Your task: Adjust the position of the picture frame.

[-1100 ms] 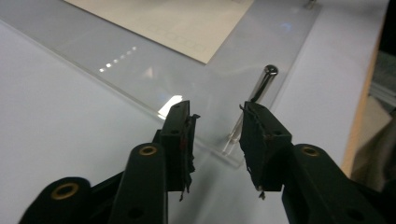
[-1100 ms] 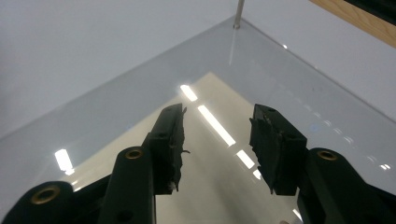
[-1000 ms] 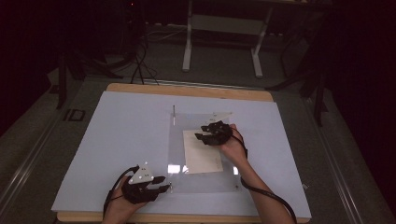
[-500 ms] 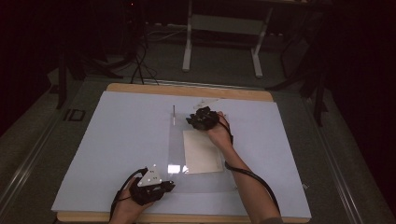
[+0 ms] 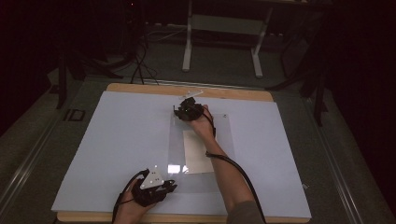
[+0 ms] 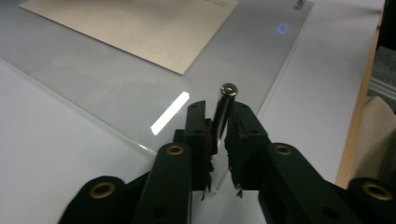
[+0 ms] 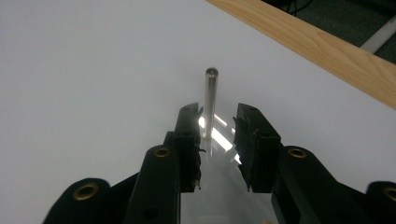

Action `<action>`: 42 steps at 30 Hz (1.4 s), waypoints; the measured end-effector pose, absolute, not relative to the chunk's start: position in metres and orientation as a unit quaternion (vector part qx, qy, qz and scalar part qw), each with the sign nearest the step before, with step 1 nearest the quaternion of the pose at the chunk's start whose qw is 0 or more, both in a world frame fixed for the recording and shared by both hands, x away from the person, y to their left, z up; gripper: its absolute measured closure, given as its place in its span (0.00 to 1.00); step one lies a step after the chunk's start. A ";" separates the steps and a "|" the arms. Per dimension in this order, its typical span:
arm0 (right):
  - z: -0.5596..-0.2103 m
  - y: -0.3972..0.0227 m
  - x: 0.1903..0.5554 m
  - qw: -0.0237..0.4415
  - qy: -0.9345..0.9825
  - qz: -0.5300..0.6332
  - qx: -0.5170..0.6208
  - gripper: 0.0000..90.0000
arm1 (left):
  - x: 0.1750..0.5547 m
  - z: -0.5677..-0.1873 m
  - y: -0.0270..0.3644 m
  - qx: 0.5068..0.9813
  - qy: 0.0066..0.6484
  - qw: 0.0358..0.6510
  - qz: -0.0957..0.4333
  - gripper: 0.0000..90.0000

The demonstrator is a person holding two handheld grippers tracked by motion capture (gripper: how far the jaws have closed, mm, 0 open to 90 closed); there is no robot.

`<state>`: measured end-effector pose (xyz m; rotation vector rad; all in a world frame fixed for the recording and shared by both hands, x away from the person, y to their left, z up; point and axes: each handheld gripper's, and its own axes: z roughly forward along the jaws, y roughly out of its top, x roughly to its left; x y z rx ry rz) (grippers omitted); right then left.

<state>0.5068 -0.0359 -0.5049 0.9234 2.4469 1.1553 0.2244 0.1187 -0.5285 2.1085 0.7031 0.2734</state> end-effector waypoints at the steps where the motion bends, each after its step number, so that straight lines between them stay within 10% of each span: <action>1: -0.507 -0.033 0.509 0.141 0.846 0.399 0.324 0.78 | 0.225 -0.529 0.119 0.846 0.285 0.438 0.106 0.87; 19: -0.518 0.003 0.525 0.163 0.846 0.351 0.367 0.95 | 0.224 -0.529 0.115 0.820 0.328 0.449 0.138 0.93; 30: -0.461 -0.117 0.511 0.173 0.791 0.399 0.430 0.95 | 0.267 -0.490 0.188 0.748 0.408 0.496 0.167 0.85; 42: -0.468 -0.212 0.431 0.168 0.771 0.367 0.493 0.93 | 0.382 -0.480 0.190 0.779 0.434 0.426 0.154 0.87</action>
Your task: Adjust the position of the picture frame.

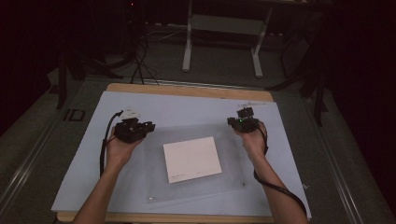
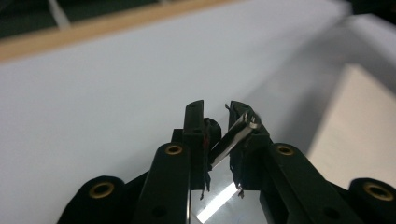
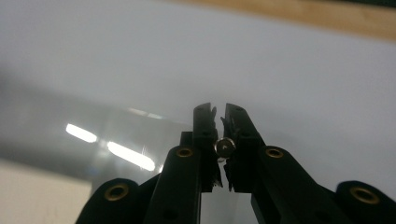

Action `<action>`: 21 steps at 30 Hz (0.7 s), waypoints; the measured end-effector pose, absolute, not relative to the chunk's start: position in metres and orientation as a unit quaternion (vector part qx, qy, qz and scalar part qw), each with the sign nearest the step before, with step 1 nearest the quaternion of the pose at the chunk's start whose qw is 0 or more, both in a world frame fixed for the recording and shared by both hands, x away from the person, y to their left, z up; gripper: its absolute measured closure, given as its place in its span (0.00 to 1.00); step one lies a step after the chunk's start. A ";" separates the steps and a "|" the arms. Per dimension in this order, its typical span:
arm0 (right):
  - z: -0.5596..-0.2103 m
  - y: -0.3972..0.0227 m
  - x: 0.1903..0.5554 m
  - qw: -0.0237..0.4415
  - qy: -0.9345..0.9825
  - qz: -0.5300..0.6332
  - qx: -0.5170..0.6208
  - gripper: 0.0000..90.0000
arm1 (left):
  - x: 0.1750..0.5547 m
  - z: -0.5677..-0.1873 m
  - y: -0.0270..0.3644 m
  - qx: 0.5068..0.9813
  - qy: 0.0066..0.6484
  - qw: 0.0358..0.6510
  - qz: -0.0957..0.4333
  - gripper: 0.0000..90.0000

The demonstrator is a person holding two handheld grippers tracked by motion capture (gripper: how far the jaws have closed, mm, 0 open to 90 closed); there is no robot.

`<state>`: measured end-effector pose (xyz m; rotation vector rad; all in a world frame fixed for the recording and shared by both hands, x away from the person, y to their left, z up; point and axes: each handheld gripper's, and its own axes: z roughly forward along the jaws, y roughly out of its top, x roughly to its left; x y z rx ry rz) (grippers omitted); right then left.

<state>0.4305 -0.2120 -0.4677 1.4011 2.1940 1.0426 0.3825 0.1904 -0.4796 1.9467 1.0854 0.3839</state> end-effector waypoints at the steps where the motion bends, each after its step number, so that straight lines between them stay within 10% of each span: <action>1: -0.472 -0.214 0.423 0.171 0.777 0.362 0.486 0.93 | 0.394 -0.495 0.189 0.778 0.451 0.417 0.134 0.87; 21: -0.515 -0.222 0.409 0.170 0.782 0.348 0.487 0.94 | 0.398 -0.526 0.176 0.763 0.489 0.399 0.139 0.90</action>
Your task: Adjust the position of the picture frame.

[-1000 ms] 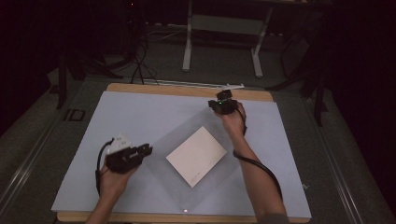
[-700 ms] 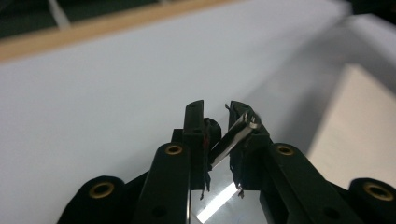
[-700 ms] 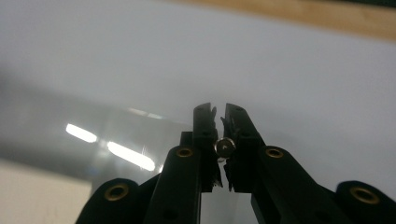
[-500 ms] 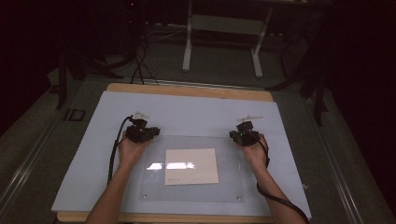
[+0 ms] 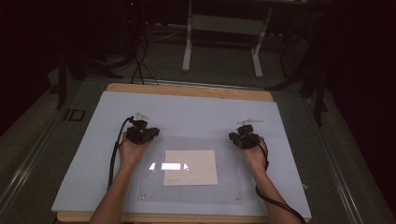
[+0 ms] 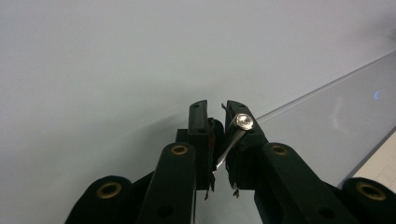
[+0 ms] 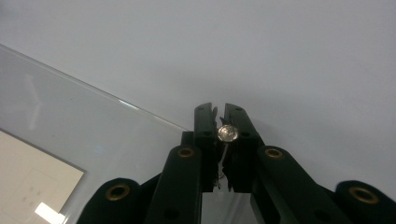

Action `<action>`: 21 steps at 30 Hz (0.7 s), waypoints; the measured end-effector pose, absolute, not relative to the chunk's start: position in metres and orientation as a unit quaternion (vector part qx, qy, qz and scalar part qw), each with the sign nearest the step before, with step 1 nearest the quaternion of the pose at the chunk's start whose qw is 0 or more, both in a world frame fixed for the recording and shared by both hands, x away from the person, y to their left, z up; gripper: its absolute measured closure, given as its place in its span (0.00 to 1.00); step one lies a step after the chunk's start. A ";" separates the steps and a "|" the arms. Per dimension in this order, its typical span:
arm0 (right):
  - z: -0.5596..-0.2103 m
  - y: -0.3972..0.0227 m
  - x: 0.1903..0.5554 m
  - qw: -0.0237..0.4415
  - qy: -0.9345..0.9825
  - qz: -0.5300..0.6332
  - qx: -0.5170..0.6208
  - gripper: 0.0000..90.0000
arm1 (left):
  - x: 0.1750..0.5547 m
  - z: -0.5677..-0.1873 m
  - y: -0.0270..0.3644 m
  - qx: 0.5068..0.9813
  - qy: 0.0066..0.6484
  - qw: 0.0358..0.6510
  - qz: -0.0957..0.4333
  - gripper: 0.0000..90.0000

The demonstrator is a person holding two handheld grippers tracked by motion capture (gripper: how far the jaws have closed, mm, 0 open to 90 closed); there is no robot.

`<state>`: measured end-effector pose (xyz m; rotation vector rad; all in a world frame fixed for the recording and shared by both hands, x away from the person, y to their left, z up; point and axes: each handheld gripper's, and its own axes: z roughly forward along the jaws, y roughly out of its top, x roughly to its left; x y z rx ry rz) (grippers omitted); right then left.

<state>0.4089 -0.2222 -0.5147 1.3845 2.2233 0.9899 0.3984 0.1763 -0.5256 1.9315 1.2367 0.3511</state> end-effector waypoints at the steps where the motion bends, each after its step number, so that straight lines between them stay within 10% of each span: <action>1: -0.515 -0.222 0.409 0.172 0.783 0.348 0.487 0.94 | 0.398 -0.526 0.177 0.762 0.489 0.401 0.138 0.90; 21: -0.519 -0.224 0.411 0.169 0.782 0.362 0.478 0.93 | 0.399 -0.529 0.179 0.749 0.497 0.420 0.129 0.88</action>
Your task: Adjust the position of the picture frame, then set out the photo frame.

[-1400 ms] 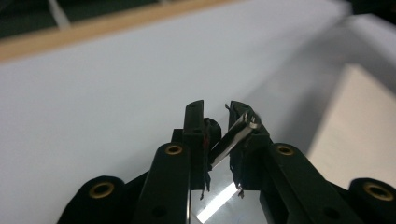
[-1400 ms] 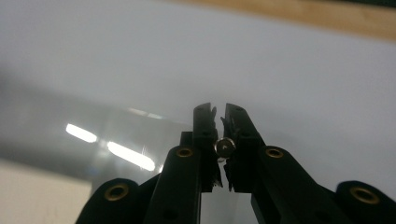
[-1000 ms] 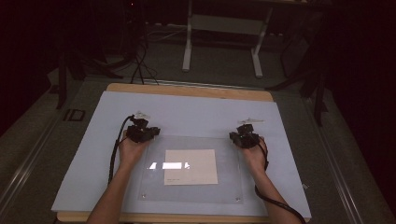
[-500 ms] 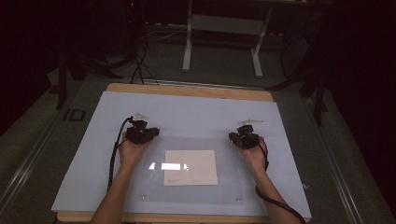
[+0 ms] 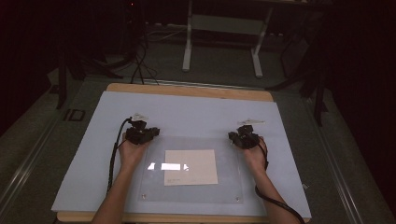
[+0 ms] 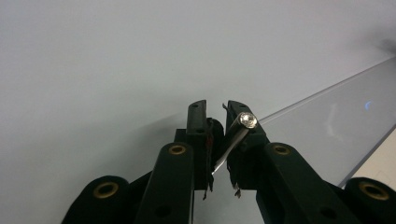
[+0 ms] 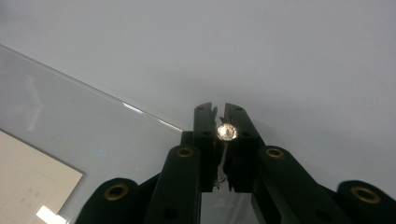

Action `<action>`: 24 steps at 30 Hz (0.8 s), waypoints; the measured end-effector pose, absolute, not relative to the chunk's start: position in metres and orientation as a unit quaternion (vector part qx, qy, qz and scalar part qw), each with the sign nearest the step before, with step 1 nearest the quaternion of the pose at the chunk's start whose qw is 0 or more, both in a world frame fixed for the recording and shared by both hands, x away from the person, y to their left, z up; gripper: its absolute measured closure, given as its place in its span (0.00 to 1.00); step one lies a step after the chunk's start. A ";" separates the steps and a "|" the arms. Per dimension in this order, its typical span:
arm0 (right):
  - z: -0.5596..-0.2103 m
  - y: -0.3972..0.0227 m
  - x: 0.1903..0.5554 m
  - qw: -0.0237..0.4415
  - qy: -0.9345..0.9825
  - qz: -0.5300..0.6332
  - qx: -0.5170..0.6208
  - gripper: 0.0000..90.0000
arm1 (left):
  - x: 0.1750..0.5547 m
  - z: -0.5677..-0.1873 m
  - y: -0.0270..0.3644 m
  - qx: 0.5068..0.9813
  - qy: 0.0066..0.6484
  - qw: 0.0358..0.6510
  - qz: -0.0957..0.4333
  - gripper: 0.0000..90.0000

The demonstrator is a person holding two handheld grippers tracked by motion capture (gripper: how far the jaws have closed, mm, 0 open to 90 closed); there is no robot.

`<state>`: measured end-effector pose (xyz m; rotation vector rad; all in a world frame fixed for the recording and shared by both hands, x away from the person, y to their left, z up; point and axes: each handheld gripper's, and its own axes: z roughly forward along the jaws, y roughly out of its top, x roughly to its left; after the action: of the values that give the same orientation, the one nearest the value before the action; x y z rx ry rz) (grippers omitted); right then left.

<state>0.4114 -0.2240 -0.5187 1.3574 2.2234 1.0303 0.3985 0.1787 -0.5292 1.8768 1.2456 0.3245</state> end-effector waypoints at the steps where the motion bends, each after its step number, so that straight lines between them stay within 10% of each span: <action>1: -0.519 -0.224 0.411 0.169 0.782 0.363 0.477 0.93 | 0.398 -0.529 0.179 0.747 0.499 0.421 0.127 0.88; 24: -0.525 -0.223 0.410 0.178 0.785 0.361 0.470 0.93 | 0.362 -0.519 0.207 0.707 0.475 0.499 0.158 0.65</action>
<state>0.4098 -0.2234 -0.5249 1.3294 2.2215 1.0213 0.3620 0.2075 -0.5189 1.7115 1.1483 0.3827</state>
